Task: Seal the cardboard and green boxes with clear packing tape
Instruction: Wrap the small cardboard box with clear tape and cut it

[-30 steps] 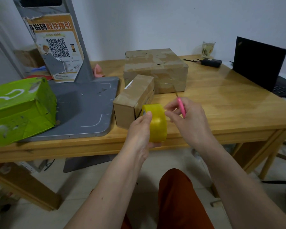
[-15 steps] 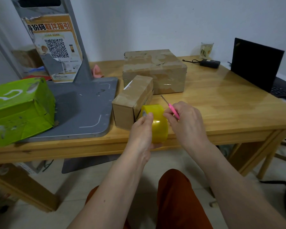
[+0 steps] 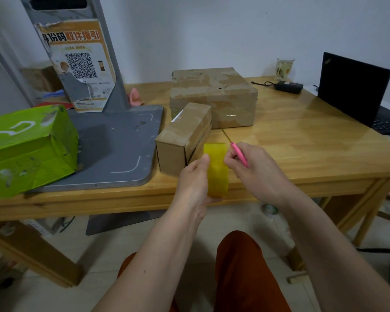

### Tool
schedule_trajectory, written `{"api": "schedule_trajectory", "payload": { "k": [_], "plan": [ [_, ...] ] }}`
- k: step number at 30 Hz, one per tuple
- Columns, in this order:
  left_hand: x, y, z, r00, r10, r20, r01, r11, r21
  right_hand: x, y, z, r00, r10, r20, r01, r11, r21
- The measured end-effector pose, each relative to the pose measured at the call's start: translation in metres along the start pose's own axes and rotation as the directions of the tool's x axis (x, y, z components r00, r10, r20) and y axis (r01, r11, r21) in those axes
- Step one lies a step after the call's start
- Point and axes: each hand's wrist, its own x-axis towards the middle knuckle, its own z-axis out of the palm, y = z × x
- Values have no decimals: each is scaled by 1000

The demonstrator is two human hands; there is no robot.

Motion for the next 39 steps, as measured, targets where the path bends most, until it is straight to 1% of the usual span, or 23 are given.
{"api": "schedule_trajectory", "payload": {
  "k": [3, 6, 8, 9, 13, 15, 17, 19, 22, 25, 28, 30, 33, 36, 39],
  "plan": [
    [2, -2, 2, 1000, -10, 8, 10, 1000, -29, 0, 6, 3, 994, -4, -113, 5, 1000, 8],
    [4, -5, 1, 995, -5, 103, 10, 999, -51, 2, 11, 5, 976, -9, -216, 28, 996, 86],
    [4, -8, 1, 984, 36, 177, -37, 999, 2, 4, 12, 6, 969, 0, -247, 35, 990, 137],
    [4, -9, 2, 980, 62, 187, -71, 997, 42, 5, 12, 7, 967, 4, -256, 32, 990, 137],
    [9, -10, 2, 977, 169, 127, -189, 967, 169, 7, 10, 9, 965, 23, -262, 4, 995, 103],
    [12, -11, 4, 965, 246, 88, -261, 922, 285, 8, 7, 8, 969, 39, -243, -15, 995, 100],
    [17, -12, 6, 944, 329, 26, -316, 877, 361, 9, 4, 5, 975, 66, -211, -34, 988, 151],
    [23, -12, 7, 917, 398, -12, -361, 844, 396, 10, 1, 0, 978, 98, -186, -48, 966, 255],
    [31, -10, 6, 876, 477, 64, -453, 770, 449, 12, 2, -6, 972, 161, -169, -80, 909, 409],
    [33, -6, 6, 847, 512, 144, -507, 697, 507, 14, 7, -8, 952, 243, -185, -108, 835, 540],
    [33, -2, 6, 847, 504, 172, -522, 724, 450, 15, 12, -6, 932, 302, -200, -119, 777, 619],
    [33, 0, 6, 853, 492, 176, -517, 750, 412, 14, 15, -4, 929, 307, -205, -107, 755, 647],
    [33, -1, 6, 857, 478, 191, -513, 762, 395, 15, 19, 0, 927, 331, -175, -171, 790, 589],
    [35, -6, 7, 865, 459, 202, -501, 778, 378, 19, 25, 7, 925, 338, -174, -238, 872, 427],
    [35, -10, 11, 846, 500, 183, -528, 747, 404, 22, 26, 8, 920, 334, -205, -268, 918, 293]
  ]
}}
